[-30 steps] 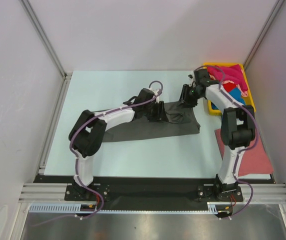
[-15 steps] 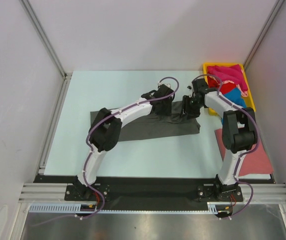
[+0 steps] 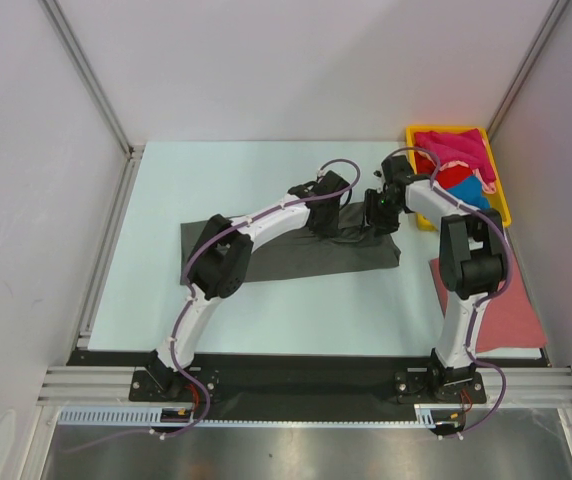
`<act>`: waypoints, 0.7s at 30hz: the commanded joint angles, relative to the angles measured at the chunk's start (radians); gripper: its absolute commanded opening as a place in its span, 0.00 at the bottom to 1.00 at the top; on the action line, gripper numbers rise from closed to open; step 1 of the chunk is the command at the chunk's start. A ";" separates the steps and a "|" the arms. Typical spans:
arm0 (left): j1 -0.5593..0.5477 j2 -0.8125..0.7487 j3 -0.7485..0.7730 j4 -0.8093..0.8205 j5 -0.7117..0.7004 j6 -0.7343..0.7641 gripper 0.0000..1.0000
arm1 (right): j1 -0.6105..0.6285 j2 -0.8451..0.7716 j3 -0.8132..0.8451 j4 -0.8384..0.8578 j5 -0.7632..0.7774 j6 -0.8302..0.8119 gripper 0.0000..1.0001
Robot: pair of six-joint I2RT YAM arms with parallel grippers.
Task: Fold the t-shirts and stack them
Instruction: Fold the tshirt
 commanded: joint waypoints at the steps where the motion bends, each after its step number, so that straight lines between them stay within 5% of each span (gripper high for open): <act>1: 0.001 -0.025 0.044 0.005 -0.002 0.027 0.25 | 0.005 0.017 0.056 0.021 0.020 -0.014 0.49; 6: 0.004 -0.031 0.047 0.005 -0.018 0.037 0.13 | 0.003 0.043 0.090 0.027 0.003 -0.005 0.37; 10: 0.018 -0.048 0.026 0.012 -0.039 0.036 0.09 | 0.000 0.077 0.134 0.030 -0.034 0.009 0.11; 21: 0.063 -0.079 -0.051 0.089 0.004 0.059 0.11 | -0.021 0.153 0.240 0.019 -0.057 0.055 0.13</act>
